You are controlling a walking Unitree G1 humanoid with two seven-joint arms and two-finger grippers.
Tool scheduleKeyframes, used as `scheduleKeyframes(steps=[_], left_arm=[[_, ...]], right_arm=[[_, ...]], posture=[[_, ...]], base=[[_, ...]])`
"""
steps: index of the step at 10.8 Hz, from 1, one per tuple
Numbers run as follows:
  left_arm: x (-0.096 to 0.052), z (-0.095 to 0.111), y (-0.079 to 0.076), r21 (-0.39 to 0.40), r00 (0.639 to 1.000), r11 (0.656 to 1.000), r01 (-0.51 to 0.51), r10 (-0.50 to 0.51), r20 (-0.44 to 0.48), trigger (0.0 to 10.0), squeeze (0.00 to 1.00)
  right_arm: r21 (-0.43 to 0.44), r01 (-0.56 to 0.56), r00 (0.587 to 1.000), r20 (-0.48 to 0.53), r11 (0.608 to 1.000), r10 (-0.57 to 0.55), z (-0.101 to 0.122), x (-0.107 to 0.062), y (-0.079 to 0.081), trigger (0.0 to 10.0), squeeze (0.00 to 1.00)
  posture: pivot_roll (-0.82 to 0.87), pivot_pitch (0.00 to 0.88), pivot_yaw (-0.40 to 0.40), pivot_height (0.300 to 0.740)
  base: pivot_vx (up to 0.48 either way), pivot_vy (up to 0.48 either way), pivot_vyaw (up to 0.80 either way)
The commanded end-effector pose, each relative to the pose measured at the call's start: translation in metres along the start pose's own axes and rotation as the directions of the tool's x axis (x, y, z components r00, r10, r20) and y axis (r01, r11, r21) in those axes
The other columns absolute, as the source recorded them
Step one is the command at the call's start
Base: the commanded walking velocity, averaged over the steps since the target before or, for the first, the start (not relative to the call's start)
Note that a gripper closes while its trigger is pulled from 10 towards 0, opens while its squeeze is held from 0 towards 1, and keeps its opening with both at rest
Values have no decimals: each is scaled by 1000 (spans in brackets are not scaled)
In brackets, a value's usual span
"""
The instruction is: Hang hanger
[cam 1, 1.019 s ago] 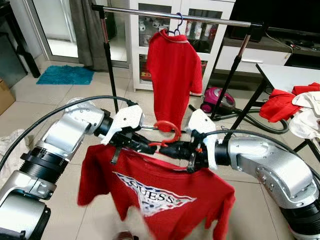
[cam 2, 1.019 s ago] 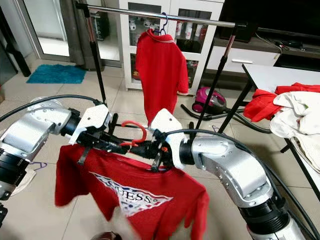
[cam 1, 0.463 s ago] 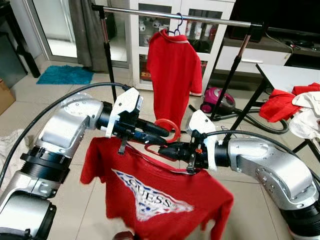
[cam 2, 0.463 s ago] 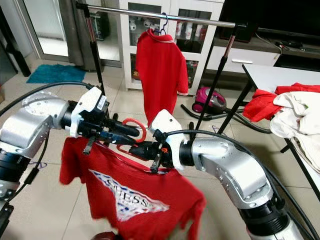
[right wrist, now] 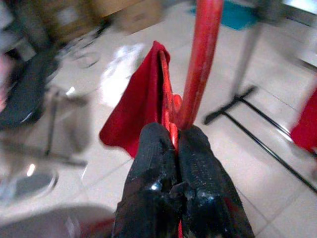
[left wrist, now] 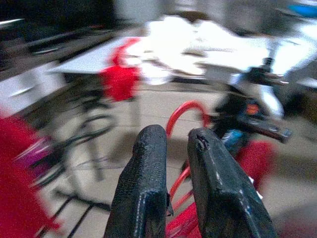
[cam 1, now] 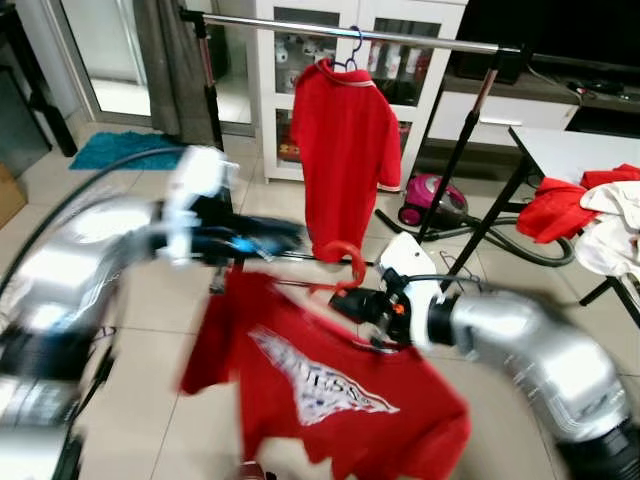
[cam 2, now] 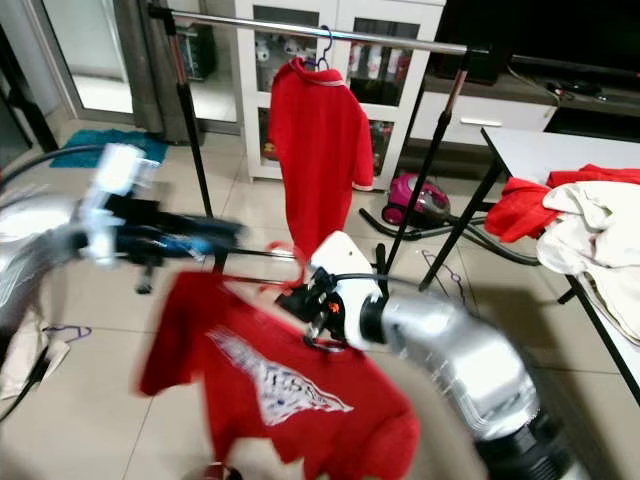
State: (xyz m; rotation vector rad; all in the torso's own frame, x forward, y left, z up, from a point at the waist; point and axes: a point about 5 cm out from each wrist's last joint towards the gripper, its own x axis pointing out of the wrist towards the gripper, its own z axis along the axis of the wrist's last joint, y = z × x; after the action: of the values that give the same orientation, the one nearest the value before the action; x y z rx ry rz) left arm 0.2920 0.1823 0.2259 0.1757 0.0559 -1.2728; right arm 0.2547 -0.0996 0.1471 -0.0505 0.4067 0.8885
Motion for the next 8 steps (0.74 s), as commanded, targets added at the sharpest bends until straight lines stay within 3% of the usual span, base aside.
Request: scheduleKeyframes(steps=[1,2,3,4,6,7,8], left_arm=[[-6,-3,-2,-8,990,990,-138,138,7,10000,0],[-9,-18,-14,-93,972,968,-235,237,10,10000,0],[-8,-44,-18,-80,868,864,-497,495,-40,10000,0],[-3,-62,-29,-97,783,777,-622,620,-60,10000,0],[3,-69,-37,-151,733,722,-676,679,-38,10000,0],[11,-84,-40,-139,628,613,-777,770,-114,10000,0],[12,-85,-38,-153,575,558,-816,809,-120,10000,0]], right_arm=[[50,154,988,24,987,-155,-2,-8,-16,0,0],[145,298,953,16,944,-303,-19,-14,-26,0,0],[243,425,895,32,872,-445,-27,-20,-34,235,0],[246,485,862,28,839,-507,-30,-20,-38,10000,0],[250,503,855,1,828,-519,-34,-18,-41,10000,0],[223,597,791,-1,771,-612,-34,-23,-44,10000,0],[220,580,796,54,784,-603,-28,-26,-44,10000,0]], posture=[[100,0,-56,740],[107,2,-69,740],[103,18,-69,740],[100,23,-51,740],[103,19,-46,740],[110,39,-67,740],[108,48,-65,740]], base=[[0,0,0],[0,0,0],[0,0,0],[0,0,0],[0,0,0],[0,0,0],[0,0,0]])
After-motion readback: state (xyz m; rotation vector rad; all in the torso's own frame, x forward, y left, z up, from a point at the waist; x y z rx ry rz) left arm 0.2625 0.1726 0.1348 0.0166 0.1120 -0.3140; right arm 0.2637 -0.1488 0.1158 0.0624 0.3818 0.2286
